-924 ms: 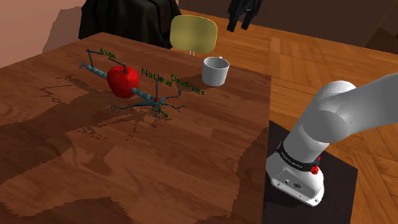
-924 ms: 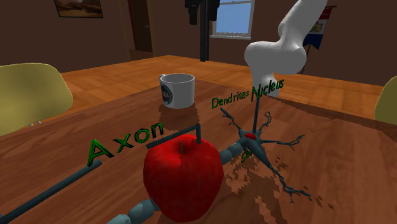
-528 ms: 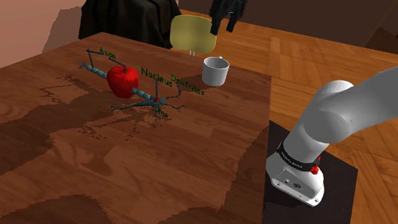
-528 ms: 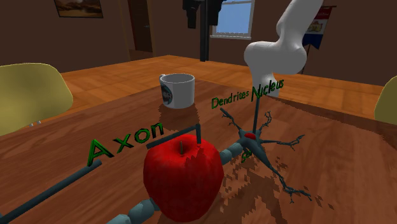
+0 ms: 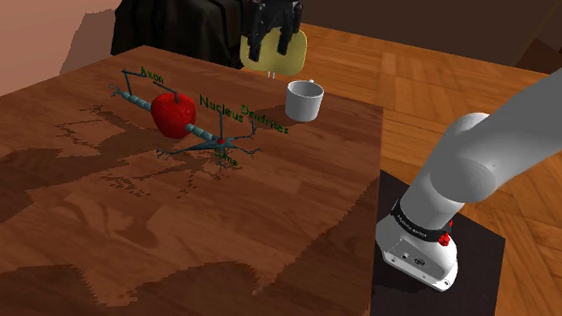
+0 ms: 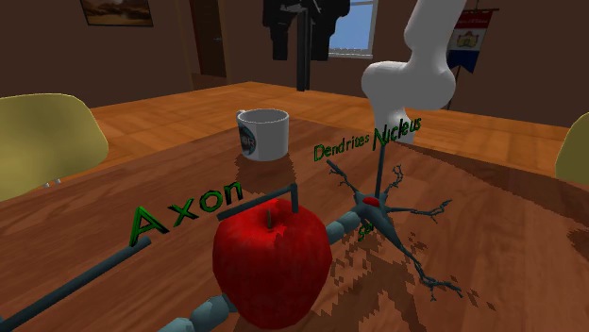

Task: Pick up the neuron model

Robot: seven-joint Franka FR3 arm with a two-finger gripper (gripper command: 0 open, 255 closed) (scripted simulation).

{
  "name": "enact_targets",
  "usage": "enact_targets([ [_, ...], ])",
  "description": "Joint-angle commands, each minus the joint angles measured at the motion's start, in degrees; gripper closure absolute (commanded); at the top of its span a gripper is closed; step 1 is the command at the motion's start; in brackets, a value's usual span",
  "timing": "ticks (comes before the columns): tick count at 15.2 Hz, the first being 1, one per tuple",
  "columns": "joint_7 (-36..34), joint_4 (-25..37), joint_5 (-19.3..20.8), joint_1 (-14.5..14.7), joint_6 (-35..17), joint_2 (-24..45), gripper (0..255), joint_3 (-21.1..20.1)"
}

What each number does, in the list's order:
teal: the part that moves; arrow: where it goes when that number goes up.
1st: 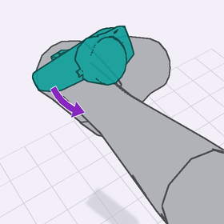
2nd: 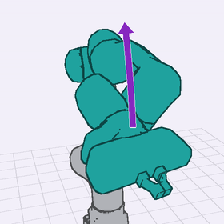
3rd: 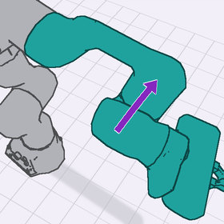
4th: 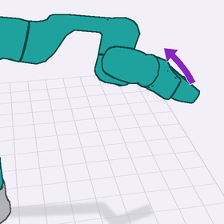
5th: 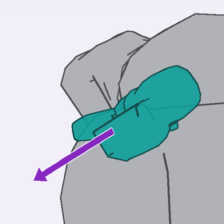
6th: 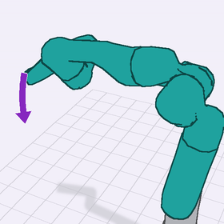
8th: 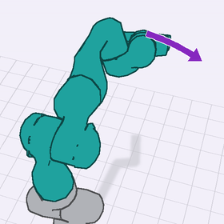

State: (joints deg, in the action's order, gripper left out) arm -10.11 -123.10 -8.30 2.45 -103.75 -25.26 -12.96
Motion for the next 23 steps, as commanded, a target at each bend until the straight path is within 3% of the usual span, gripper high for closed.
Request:
enact_targets([
  [1, -2.3, 2.7, 0.5, 0.3, -1.2, 4.0, 0, -2.1],
  [7, -9.7, 12.0, 3.9, 1.5, -2.9, 16.2, 0, -7.7],
  [14, -18.7, 26.7, 11.4, 5.0, -1.9, 32.5, 0, -12.2],
  [23, -19.4, 22.2, 12.1, 5.4, -7.4, 33.8, 0, -12.1],
])
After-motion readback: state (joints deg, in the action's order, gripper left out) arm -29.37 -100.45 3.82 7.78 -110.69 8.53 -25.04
